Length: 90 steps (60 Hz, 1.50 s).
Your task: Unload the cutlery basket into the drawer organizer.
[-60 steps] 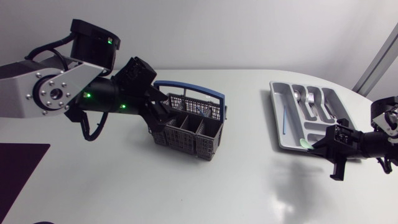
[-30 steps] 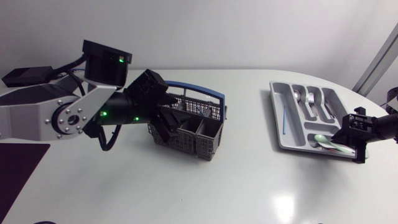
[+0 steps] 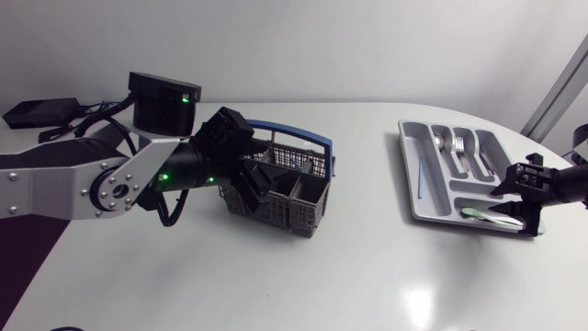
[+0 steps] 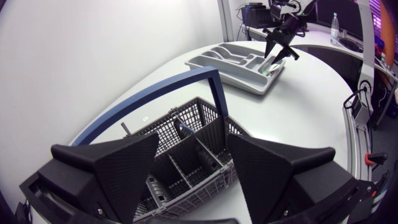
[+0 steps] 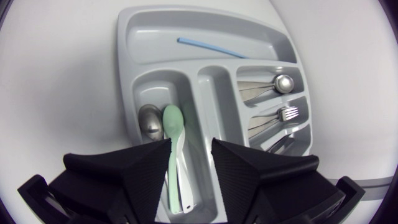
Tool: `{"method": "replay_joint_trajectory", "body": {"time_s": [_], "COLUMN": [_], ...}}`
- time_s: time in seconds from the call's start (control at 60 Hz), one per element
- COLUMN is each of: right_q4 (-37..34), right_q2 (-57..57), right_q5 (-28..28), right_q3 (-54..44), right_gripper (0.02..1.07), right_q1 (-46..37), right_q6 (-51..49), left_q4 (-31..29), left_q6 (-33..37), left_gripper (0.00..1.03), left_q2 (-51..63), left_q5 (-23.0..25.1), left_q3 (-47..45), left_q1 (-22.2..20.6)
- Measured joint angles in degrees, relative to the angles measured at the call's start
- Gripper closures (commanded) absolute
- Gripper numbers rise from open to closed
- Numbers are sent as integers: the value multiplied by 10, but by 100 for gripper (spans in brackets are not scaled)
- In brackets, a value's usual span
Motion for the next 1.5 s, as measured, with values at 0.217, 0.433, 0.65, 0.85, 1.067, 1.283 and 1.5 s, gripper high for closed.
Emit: {"method": "replay_joint_trajectory", "body": {"time_s": [0.217,0.433,0.65,0.85,1.067,1.283,1.5], "right_q4": [-5,-18,-20,-20,-15,-11,1], "right_q2": [-88,-167,-215,-242,-258,-259,-260], "right_q5": [-57,-117,-152,-165,-168,-168,-168], "right_q3": [-25,-67,-129,-170,-197,-207,-208], "right_gripper": [25,21,21,21,21,21,21], "right_q1": [11,20,45,67,81,93,109], "right_q6": [82,179,252,286,297,307,320], "left_q4": [39,80,103,123,139,155,158], "left_q6": [-15,-39,-56,-70,-89,-103,-111], "left_gripper": [26,26,27,31,37,39,49], "left_q2": [24,57,85,108,130,138,168], "left_q5": [0,-15,-28,-45,-59,-64,-73], "left_q3": [-6,-12,-13,-8,2,21,42], "left_q1": [-9,-11,-17,-22,-22,-22,-22]}}
